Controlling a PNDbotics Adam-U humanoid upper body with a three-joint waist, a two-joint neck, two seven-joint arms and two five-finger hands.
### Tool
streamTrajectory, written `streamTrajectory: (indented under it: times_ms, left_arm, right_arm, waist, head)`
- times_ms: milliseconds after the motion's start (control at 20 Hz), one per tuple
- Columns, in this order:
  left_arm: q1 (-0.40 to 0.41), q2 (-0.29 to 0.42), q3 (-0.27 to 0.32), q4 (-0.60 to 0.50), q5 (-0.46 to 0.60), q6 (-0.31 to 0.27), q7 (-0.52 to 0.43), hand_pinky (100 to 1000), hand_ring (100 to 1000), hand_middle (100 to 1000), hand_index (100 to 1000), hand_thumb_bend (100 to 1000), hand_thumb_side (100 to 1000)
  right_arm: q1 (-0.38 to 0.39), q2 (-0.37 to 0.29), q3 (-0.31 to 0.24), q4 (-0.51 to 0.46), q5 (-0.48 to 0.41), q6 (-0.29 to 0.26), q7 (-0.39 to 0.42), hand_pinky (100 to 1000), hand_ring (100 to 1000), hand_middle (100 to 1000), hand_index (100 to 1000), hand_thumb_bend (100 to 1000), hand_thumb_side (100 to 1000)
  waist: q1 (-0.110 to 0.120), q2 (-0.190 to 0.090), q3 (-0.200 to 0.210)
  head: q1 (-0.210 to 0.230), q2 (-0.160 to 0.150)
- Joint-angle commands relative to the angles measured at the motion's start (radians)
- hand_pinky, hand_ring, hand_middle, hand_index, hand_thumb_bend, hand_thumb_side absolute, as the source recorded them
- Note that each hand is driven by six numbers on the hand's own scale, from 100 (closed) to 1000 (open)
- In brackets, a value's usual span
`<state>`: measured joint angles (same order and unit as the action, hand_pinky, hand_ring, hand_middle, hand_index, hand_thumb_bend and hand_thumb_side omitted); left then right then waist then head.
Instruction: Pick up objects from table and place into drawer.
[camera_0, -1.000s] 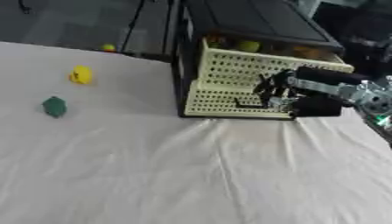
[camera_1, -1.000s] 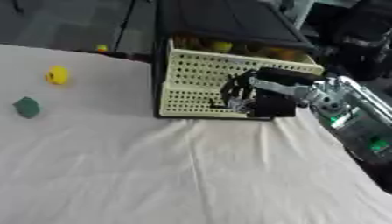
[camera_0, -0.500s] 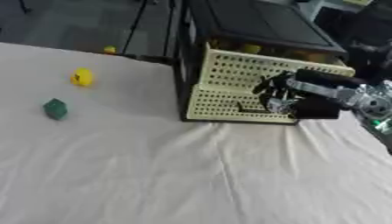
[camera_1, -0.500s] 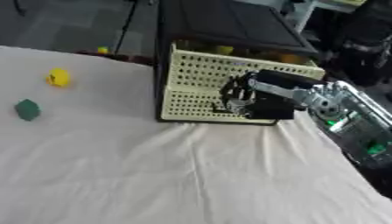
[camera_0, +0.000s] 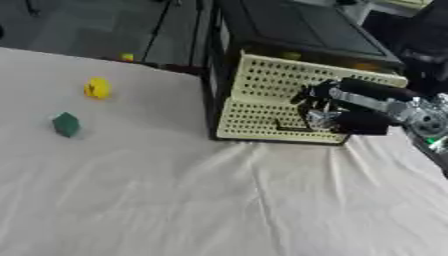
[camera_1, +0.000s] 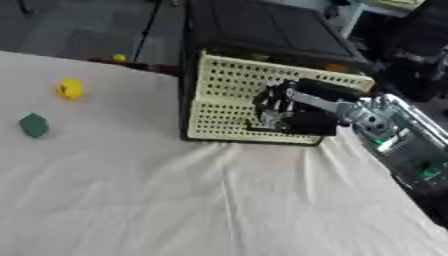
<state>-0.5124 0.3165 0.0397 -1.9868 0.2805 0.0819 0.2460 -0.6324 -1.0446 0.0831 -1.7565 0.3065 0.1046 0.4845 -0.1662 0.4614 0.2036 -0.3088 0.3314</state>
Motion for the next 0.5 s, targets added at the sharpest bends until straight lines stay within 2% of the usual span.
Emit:
streamTrajectory:
  times_ms: [50,500]
  left_arm:
    - [-0.014,0.007,-0.002,-0.013,-0.006,-0.001,-0.005,297,496,760,794,100,965]
    - [-0.018,0.004,-0.007,-0.013,-0.008,0.001,-0.017,297,497,761,796,100,974]
  right_arm:
    - [-0.011,-0.044,-0.026,0.004,-0.003,0.0,-0.02,543,775,802,892,100,1000]
    - [-0.019,-0.041,-0.029,0.017,-0.01,-0.001,-0.044,543,775,805,892,100,1000]
  waist:
    - [0.006,-0.016,0.001]
    - [0.002,-0.003,0.009]
  head:
    - [-0.006,-0.016]
    - [-0.022,-0.031]
